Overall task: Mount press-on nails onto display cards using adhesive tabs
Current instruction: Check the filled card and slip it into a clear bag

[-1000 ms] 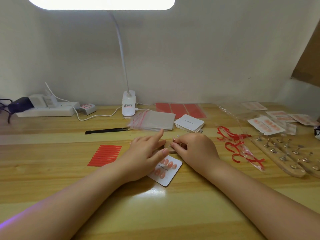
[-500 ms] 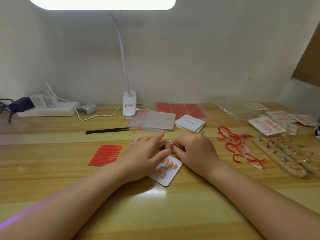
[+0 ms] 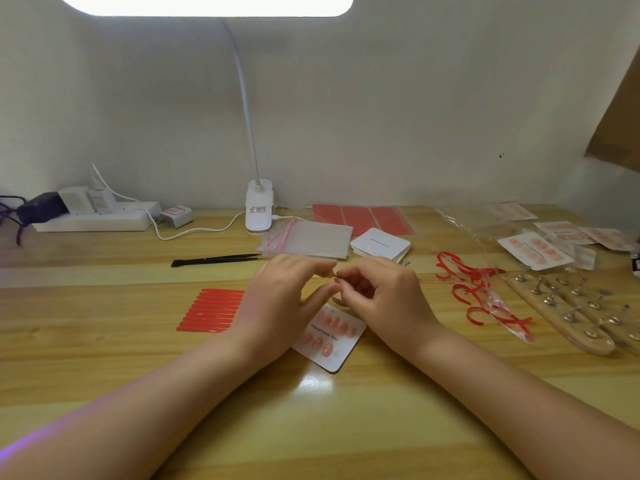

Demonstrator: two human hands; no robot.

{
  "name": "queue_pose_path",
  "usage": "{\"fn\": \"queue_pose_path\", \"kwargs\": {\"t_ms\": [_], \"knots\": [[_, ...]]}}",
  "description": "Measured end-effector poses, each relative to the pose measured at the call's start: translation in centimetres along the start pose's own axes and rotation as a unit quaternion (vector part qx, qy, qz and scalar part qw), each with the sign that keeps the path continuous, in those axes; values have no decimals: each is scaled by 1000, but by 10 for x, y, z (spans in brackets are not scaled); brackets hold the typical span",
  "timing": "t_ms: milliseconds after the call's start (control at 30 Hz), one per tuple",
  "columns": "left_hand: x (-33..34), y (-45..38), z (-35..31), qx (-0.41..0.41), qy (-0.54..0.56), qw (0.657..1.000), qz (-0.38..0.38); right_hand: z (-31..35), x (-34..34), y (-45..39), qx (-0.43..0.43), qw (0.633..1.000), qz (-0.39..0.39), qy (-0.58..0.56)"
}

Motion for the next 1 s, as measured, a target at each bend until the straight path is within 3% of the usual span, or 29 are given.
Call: {"fn": "queue_pose_path", "kwargs": {"t_ms": [133, 633, 1000], "knots": [[-2, 1, 0, -5, 22, 999, -37, 0, -1, 0, -17, 1000, 9, -2], [-4, 1, 0, 6, 57, 997, -47, -3, 0, 0, -21, 1000, 8, -21], [-7, -1, -1, -59, 141, 987, -56, 0, 1, 0, -11, 999, -13, -45]]}}
Point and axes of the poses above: each hand's wrist, its own y-axis away from the middle knuckle, its own x-axis out of the palm, z = x × y, the point moved 1 cm from there along -y, towards the middle knuckle, and after that the axes turned 6 degrees about y, right-handed, at the moved point
